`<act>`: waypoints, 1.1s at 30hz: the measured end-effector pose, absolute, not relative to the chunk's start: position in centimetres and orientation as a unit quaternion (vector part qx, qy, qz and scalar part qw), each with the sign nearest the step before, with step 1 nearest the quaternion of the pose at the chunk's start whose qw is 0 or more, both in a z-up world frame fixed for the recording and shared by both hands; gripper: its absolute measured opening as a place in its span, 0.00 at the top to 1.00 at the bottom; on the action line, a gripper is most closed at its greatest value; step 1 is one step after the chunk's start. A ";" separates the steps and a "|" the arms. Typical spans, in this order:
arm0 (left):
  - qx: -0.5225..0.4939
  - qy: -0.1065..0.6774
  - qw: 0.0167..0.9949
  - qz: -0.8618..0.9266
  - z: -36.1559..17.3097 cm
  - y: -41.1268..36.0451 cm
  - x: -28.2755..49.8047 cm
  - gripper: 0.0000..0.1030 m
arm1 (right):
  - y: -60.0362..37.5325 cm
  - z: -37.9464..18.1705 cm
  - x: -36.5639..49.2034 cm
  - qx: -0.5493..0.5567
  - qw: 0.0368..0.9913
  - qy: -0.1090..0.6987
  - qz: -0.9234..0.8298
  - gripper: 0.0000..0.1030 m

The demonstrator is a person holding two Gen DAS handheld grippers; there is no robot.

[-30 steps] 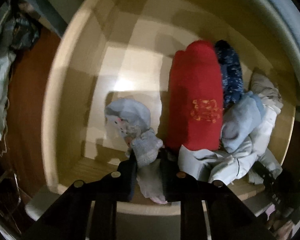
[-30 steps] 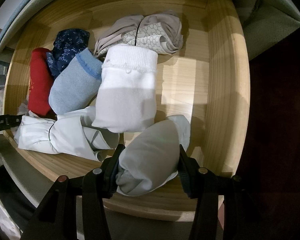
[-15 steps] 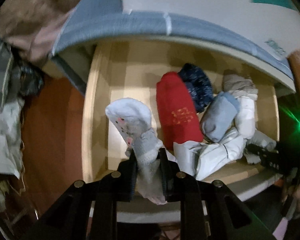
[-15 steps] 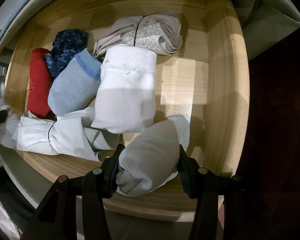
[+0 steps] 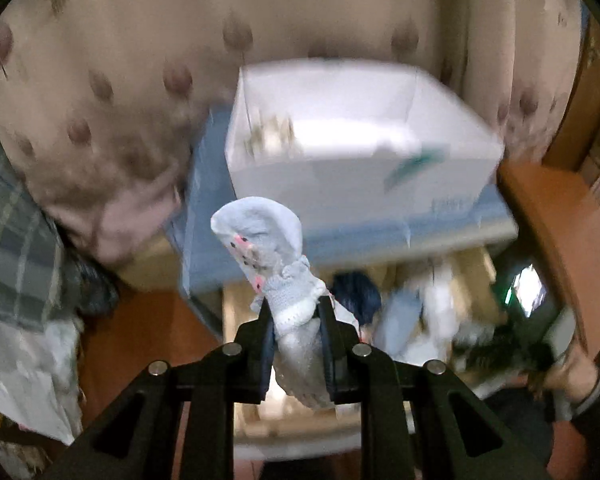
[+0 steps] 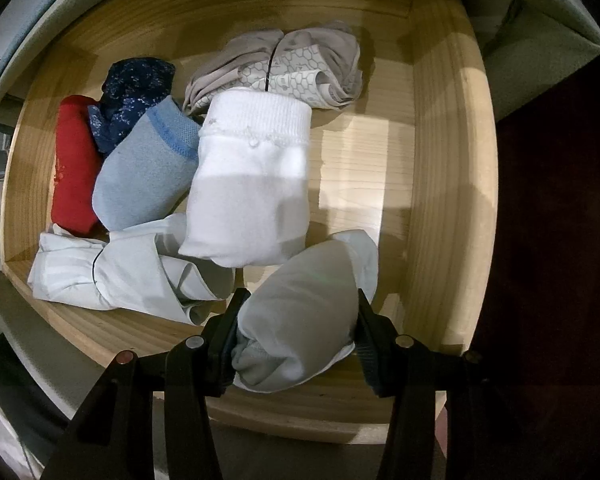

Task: Take underwear out of drawer
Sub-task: 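Lift the patterned sock with the left tool into the white box and open it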

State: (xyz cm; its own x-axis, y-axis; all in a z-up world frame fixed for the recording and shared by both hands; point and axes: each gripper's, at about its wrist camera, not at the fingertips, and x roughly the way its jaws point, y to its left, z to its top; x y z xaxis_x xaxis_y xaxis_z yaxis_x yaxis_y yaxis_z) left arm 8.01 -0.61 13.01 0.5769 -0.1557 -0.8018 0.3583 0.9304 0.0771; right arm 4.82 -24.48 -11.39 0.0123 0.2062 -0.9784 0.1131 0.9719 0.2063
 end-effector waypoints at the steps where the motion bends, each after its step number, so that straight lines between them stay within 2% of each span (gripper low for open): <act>1: 0.119 0.414 0.890 -0.147 14.6 -0.9 8.3 0.81 | -24.5 -11.4 4.8 0.114 0.702 0.702 0.033 0.55; 6: 0.130 0.347 0.917 -0.145 19.9 -2.2 10.8 0.81 | -24.5 -11.6 4.8 0.114 0.702 0.702 0.033 0.55; 13: 0.146 0.335 0.920 -0.143 21.0 -5.3 16.8 0.81 | -24.3 -11.6 4.9 0.111 0.702 0.703 0.032 0.55; 20: 0.174 0.387 0.897 -0.128 16.8 -7.4 22.4 0.81 | -24.2 -11.8 4.9 0.109 0.702 0.704 0.031 0.55; 28: 0.186 0.443 0.869 -0.117 11.8 -8.6 24.7 0.80 | -24.4 -11.8 4.9 0.107 0.701 0.704 0.032 0.55; 33: 0.187 0.453 0.865 -0.109 10.5 -9.0 24.8 0.75 | -24.5 -11.8 5.0 0.107 0.701 0.704 0.032 0.55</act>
State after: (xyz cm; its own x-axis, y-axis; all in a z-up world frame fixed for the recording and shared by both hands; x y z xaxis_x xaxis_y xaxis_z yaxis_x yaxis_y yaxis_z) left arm 24.85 -8.98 10.50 0.5664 -0.0196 -0.8239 0.3576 0.9065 0.2243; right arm 4.99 -24.46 -11.77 0.0057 0.1953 -0.9807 0.1052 0.9752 0.1948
